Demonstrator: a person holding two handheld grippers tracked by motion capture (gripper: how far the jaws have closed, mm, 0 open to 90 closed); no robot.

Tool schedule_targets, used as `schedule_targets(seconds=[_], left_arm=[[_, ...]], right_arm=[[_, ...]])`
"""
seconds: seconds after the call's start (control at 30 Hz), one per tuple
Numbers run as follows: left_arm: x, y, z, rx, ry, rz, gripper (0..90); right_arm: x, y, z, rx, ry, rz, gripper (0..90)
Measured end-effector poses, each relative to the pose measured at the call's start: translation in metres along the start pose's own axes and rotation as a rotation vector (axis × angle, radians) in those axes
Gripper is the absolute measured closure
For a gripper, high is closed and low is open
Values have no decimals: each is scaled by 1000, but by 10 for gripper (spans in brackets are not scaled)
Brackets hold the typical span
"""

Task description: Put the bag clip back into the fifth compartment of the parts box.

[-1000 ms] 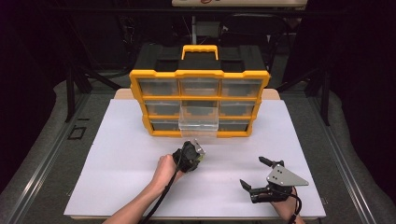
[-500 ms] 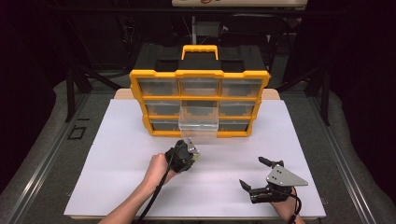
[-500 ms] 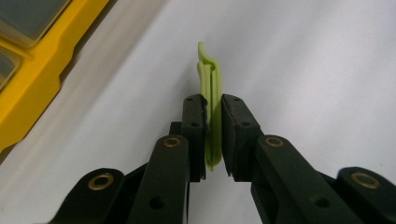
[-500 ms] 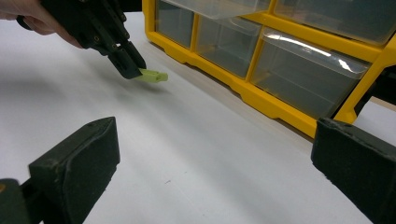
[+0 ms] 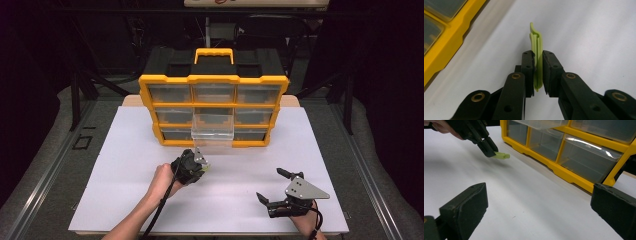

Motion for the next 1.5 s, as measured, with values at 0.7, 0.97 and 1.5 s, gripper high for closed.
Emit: schedule_targets(seconds=[0.7,0.97,1.5], left_arm=[[-6,-20,12,-40,-17,-6,804],[-9,-27,14,-51,-14,-6,804],[-17,-42,21,-86,-2,-15,804]], right_arm=[[-1,1,0,3,5,2,1],[-1,1,0,5,3,2,1],[-1,1,0,2,1,0,2]])
Point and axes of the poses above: each handheld gripper's, and its own axes: x roughly forward along the jaws, z roughly out of its underside, y roughly to its right, the point moved 1 cm from there along x, roughly forward along the jaws, and after that the axes turned 2 degrees about -z, right-handed, at the moved point
